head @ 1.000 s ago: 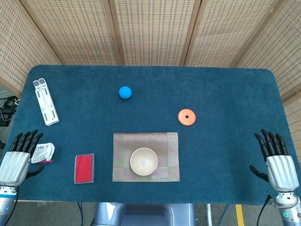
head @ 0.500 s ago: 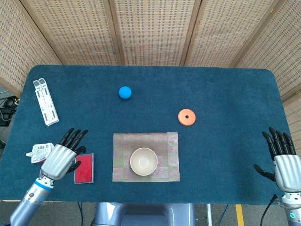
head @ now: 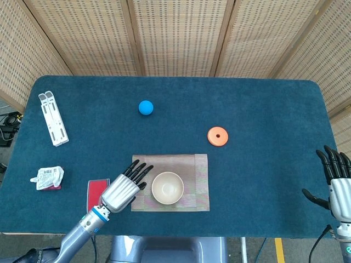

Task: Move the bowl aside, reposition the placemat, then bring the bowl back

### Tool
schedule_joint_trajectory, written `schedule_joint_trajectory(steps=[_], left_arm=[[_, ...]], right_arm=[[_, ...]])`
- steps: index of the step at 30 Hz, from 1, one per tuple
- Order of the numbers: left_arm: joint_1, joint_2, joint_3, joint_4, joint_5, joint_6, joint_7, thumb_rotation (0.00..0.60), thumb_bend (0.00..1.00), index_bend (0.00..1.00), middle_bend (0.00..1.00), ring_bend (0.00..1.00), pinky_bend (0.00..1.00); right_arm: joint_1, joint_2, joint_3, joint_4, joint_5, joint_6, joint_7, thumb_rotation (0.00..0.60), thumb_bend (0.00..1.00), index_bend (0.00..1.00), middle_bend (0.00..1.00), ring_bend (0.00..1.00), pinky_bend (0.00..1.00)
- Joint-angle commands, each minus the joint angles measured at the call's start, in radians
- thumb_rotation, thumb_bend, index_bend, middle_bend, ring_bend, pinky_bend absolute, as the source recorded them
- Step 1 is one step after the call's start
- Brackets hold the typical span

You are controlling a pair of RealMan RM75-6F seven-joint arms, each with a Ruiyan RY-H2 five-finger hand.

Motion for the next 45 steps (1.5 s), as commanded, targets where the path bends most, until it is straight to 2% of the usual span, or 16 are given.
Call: schedule_joint_trajectory(steps=[1, 10, 27, 29, 34, 36, 41, 45], left_arm=[[-0.018, -0.035, -0.003, 0.009, -0.035, -0.025, 0.038, 0.6, 0.26, 0.47, 0.0, 0.0, 0.0], [-0.056, -0.115, -0.002, 0.06, -0.116, -0.059, 0.111, 0.6, 0.26, 0.47, 0.0, 0.0, 0.0], [-0.133, -0.248, -0.011, 0.164, -0.195, -0.077, 0.145, 0.6, 0.27, 0.5, 0.0, 0.0, 0.0], [-0.137, -0.259, -0.012, 0.175, -0.202, -0.076, 0.146, 0.6, 0.3, 0.54, 0.0, 0.0, 0.0], [-0.144, -0.296, -0.002, 0.223, -0.193, -0.047, 0.139, 0.6, 0.52, 0.68, 0.0, 0.0, 0.0], [-0.144, -0.3, 0.003, 0.229, -0.185, -0.036, 0.129, 0.6, 0.57, 0.71, 0.0, 0.0, 0.0], [-0.139, -0.274, 0.011, 0.237, -0.149, 0.009, 0.091, 0.6, 0.59, 0.74, 0.0, 0.0, 0.0], [-0.118, -0.199, 0.007, 0.231, -0.131, 0.064, 0.04, 0.6, 0.59, 0.73, 0.0, 0.0, 0.0]], right_arm=[[-0.001, 0.004, 0.004, 0.002, 0.002, 0.005, 0.014, 0.6, 0.07, 0.04, 0.0, 0.0, 0.0], [-0.006, 0.017, 0.011, 0.002, 0.012, 0.009, 0.061, 0.6, 0.07, 0.04, 0.0, 0.0, 0.0], [-0.001, 0.026, 0.01, 0.002, 0.02, -0.015, 0.08, 0.6, 0.07, 0.05, 0.0, 0.0, 0.0], [-0.001, 0.027, 0.01, 0.002, 0.021, -0.017, 0.086, 0.6, 0.07, 0.05, 0.0, 0.0, 0.0], [-0.002, 0.033, 0.011, 0.002, 0.019, -0.015, 0.106, 0.6, 0.07, 0.05, 0.0, 0.0, 0.0], [-0.003, 0.034, 0.011, 0.003, 0.018, -0.014, 0.109, 0.6, 0.07, 0.05, 0.0, 0.0, 0.0], [-0.004, 0.036, 0.01, 0.002, 0.014, -0.009, 0.112, 0.6, 0.07, 0.05, 0.0, 0.0, 0.0], [-0.005, 0.037, 0.01, 0.001, 0.015, -0.009, 0.114, 0.6, 0.07, 0.05, 0.0, 0.0, 0.0]])
